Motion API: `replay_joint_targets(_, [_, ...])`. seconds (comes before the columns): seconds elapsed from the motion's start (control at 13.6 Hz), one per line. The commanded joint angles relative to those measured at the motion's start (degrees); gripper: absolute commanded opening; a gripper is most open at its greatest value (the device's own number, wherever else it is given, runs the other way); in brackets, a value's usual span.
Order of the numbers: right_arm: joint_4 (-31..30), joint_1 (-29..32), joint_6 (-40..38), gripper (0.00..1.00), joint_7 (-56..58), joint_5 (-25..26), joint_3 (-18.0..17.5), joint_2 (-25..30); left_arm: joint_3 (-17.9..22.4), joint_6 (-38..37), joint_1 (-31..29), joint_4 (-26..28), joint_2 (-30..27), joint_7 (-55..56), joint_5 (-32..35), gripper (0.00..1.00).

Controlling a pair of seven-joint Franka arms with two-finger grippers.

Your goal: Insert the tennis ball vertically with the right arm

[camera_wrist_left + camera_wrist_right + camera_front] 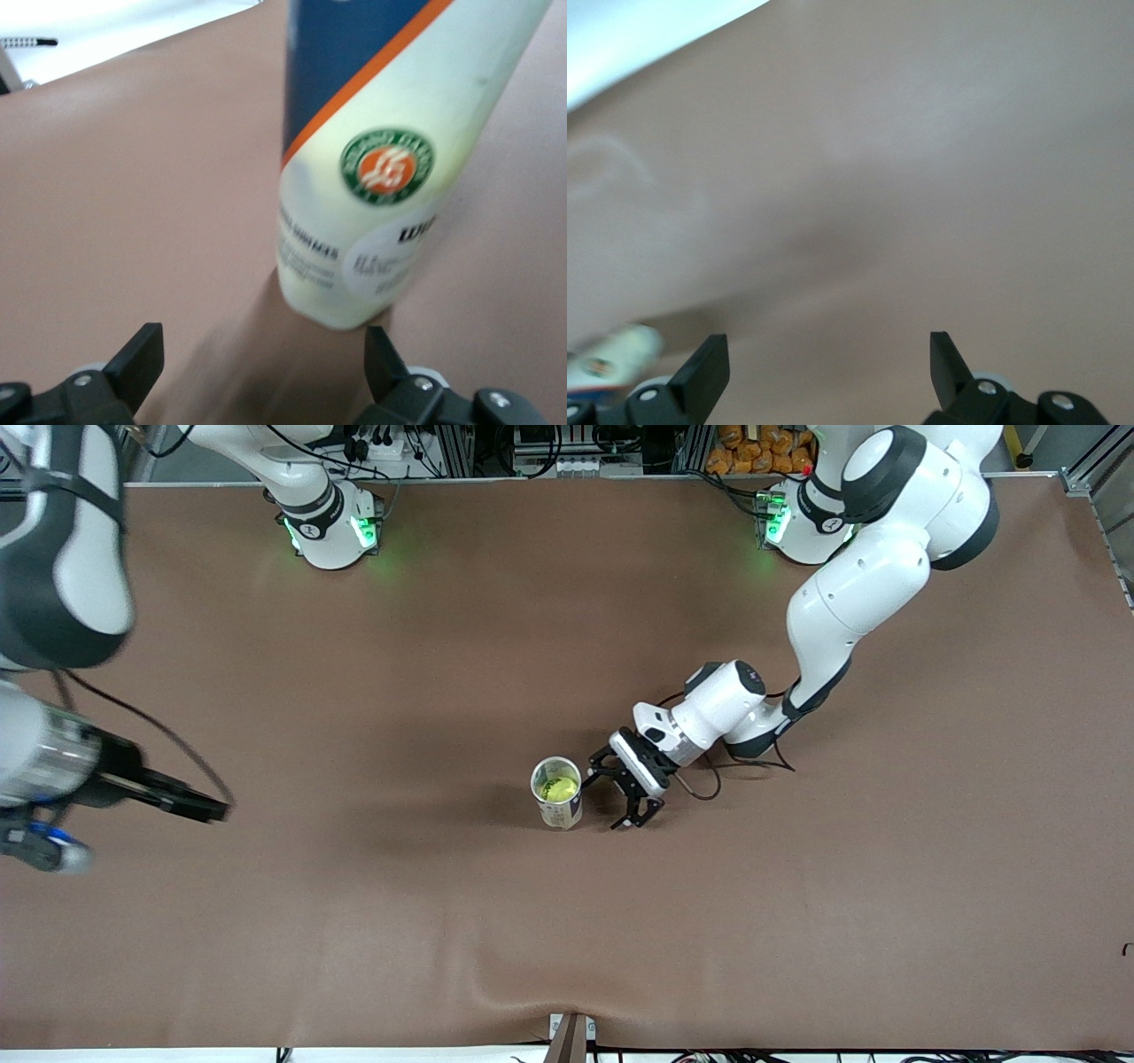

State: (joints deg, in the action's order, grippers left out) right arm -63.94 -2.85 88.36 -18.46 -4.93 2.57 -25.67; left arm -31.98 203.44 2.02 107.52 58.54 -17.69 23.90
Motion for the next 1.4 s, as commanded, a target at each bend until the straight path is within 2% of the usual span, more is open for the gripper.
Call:
replay_joint_targets(0.0, [1.0,2.7,-5.2,1.0,4.7,2.5,-1.9,2.8,-1.4,-0.2,-3.0,3.7,-2.8,1.4,1.1,1.0])
replay_joint_targets(0.15, [1.4,2.3,-7.6,1.0,4.8,2.6,-1.9,4.3,-1.5,-0.9,-5.4,5.0,-4.6,1.6,1.1,1.0])
replay_joint_targets(0.29, [-0.1,1.9,-7.8,1.0,5.6,2.5,-1.8,8.7,-1.5,-2.2,-8.2,6.1,-6.7,1.9,1.1,1.0])
replay_joint_targets(0.44, [-7.2,2.0,-5.8,1.0,7.3,2.3,-1.7,14.2,-2.3,-9.5,-12.7,6.0,-9.7,1.9,1.1,1.0])
replay_joint_targets(0.59, [-15.4,2.1,-2.4,1.0,8.3,2.4,-1.8,19.8,-4.9,-20.0,-16.4,4.6,-14.0,4.7,1.0,1.0])
replay_joint_targets(0.74, [-18.4,2.0,-2.0,1.0,9.7,2.4,-1.8,21.7,-6.2,-28.1,-18.6,1.5,-16.1,7.2,0.9,1.0])
replay_joint_targets(0.88, [-22.5,1.9,-0.9,1.0,9.7,2.5,-1.8,24.2,-9.7,-38.2,-21.9,-3.5,-16.4,9.7,0.3,1.0])
replay_joint_targets(1.03, [-28.8,1.6,4.1,1.0,10.3,2.6,-1.9,28.1,-12.1,-49.1,-24.1,-10.4,-16.7,12.2,0.3,1.0])
replay_joint_targets(1.18, [-29.5,1.8,4.9,1.0,13.0,3.0,-1.9,28.6,-14.2,-61.6,-25.2,-18.5,-16.8,12.3,-0.1,1.0])
replay_joint_targets(1.33, [-29.1,2.1,5.0,1.0,16.3,3.4,-1.5,28.4,-15.7,-73.8,-26.0,-27.2,-17.0,13.4,-4.8,1.0])
